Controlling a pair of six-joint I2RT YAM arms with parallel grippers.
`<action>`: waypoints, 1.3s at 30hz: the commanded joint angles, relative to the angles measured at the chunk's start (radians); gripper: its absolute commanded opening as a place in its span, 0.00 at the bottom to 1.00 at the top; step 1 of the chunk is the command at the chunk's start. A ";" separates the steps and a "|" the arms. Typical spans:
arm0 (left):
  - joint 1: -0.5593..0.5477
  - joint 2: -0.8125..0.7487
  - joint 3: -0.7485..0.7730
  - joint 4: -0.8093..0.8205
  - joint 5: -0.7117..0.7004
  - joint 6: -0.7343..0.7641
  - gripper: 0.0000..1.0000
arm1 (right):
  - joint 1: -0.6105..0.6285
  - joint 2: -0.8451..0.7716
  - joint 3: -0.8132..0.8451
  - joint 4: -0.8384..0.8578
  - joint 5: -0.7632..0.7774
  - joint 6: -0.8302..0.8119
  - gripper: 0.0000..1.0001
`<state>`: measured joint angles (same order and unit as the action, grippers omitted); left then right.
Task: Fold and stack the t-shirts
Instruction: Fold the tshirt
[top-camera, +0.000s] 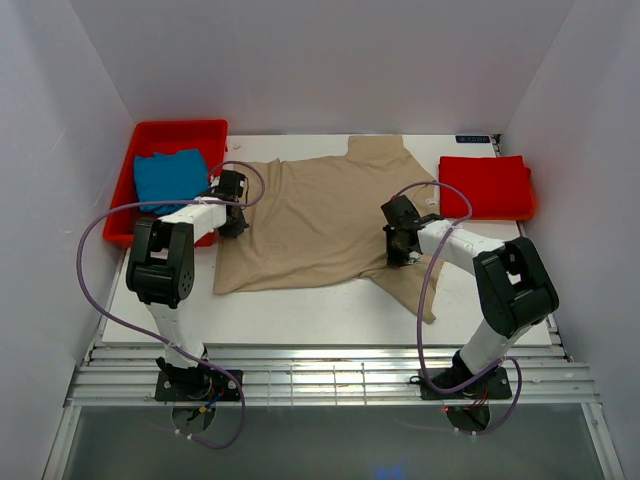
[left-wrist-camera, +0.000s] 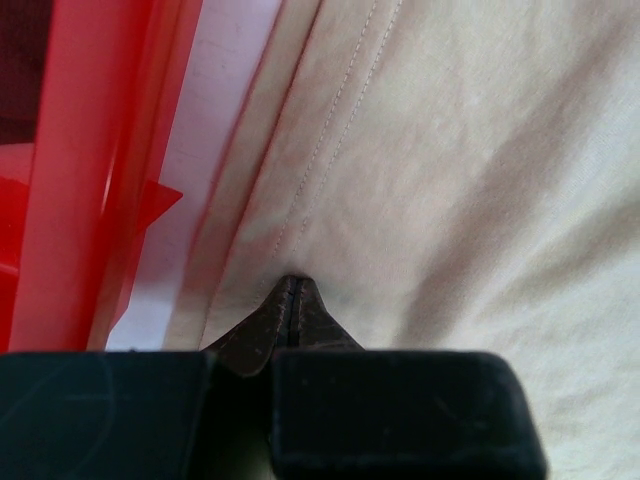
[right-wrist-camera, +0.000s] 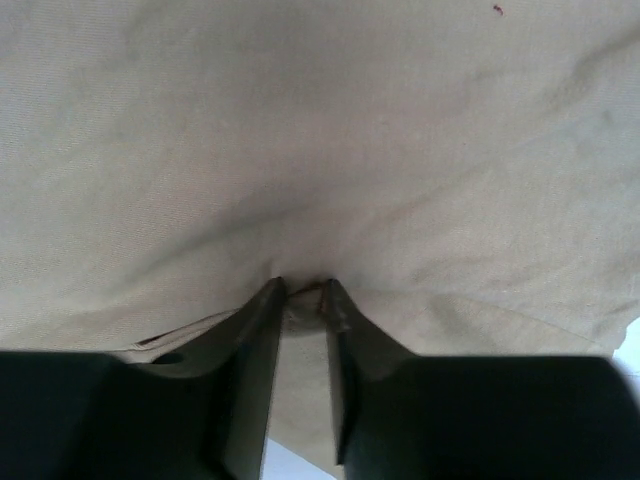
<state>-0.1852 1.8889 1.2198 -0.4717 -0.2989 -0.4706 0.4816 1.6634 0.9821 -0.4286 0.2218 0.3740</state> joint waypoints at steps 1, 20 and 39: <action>0.006 0.013 0.038 -0.002 0.004 0.004 0.00 | -0.005 -0.037 0.004 -0.025 0.008 -0.001 0.26; 0.004 0.044 0.058 -0.001 0.017 0.004 0.00 | 0.020 -0.246 0.040 -0.245 -0.125 0.002 0.08; 0.006 0.062 0.063 -0.001 0.027 0.010 0.00 | 0.319 -0.251 -0.003 -0.357 -0.272 0.065 0.11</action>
<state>-0.1852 1.9301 1.2709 -0.4702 -0.2913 -0.4679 0.7776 1.3941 0.9638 -0.7475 -0.0288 0.4252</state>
